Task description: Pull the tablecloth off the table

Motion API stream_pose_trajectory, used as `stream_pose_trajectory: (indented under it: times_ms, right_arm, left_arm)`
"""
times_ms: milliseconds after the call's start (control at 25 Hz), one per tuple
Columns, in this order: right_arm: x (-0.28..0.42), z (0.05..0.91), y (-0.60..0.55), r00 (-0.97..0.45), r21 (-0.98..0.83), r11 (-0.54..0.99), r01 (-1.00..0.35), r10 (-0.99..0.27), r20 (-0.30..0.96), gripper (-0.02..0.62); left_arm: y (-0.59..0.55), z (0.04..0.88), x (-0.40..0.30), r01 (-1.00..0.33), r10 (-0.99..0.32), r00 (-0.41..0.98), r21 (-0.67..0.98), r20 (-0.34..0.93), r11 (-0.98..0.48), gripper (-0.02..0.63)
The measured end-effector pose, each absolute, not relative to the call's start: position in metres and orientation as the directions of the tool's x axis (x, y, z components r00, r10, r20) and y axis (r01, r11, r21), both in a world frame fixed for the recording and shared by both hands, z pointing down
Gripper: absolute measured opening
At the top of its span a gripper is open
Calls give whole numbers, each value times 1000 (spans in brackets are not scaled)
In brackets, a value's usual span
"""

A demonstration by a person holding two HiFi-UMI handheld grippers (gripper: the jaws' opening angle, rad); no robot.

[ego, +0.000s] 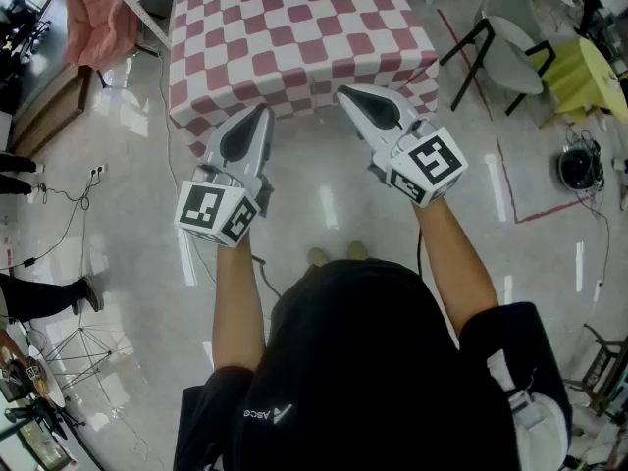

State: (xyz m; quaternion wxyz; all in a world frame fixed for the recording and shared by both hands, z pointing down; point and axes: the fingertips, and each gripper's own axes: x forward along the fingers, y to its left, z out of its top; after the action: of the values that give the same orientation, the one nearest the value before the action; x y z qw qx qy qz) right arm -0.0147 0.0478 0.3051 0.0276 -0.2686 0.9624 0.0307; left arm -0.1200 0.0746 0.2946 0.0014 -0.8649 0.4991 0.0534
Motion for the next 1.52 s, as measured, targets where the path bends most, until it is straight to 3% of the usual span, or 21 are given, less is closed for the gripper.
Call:
stream_pose_trajectory:
  times_ms: [360, 840, 1520]
  right_arm:
    - [-37, 296, 47, -836, 38, 838, -544, -538, -105, 2]
    - [-59, 313, 6, -780, 42, 779, -625, -623, -58, 2]
    - [-64, 357, -260, -785, 52, 784, -619, -620, 2, 2]
  left_arm:
    - [76, 291, -150, -862, -862, 496, 54, -105, -503, 10]
    - [36, 302, -202, -864, -864, 492, 58, -105, -499, 11]
    - [-221, 341, -230, -915, -917, 398, 55, -27, -399, 11]
